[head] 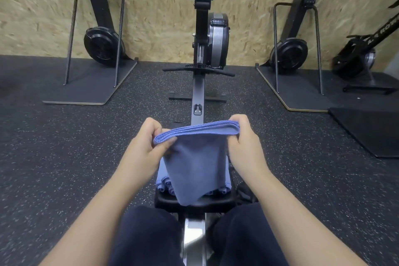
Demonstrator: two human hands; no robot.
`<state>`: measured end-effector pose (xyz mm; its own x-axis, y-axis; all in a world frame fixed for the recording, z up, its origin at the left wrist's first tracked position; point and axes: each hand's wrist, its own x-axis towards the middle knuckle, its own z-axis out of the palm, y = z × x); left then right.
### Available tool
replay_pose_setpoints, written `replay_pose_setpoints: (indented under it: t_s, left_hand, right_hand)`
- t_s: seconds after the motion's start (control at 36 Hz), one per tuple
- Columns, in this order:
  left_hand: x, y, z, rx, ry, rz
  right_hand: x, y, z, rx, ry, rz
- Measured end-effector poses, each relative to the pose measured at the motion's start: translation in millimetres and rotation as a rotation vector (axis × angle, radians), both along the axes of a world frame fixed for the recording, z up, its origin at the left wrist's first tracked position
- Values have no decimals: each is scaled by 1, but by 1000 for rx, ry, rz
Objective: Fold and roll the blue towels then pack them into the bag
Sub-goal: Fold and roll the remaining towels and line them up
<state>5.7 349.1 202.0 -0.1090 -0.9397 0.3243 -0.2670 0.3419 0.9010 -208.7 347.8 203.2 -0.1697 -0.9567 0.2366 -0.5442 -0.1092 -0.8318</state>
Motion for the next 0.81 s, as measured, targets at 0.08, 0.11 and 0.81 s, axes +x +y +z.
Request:
replay_pose_setpoints:
  t_s: [0.08,0.11,0.81]
  left_hand:
    - [0,-5,1,-13,-17,10]
    - [1,-8,-1,-16,-31,6]
    - [8,-56,-16,-44,-56,83]
  right_hand:
    - [0,-6,0,-2,-17,-4]
    - [1,-8,0,-5,-14,-7]
    - [5,-50,-14,13,86,-56]
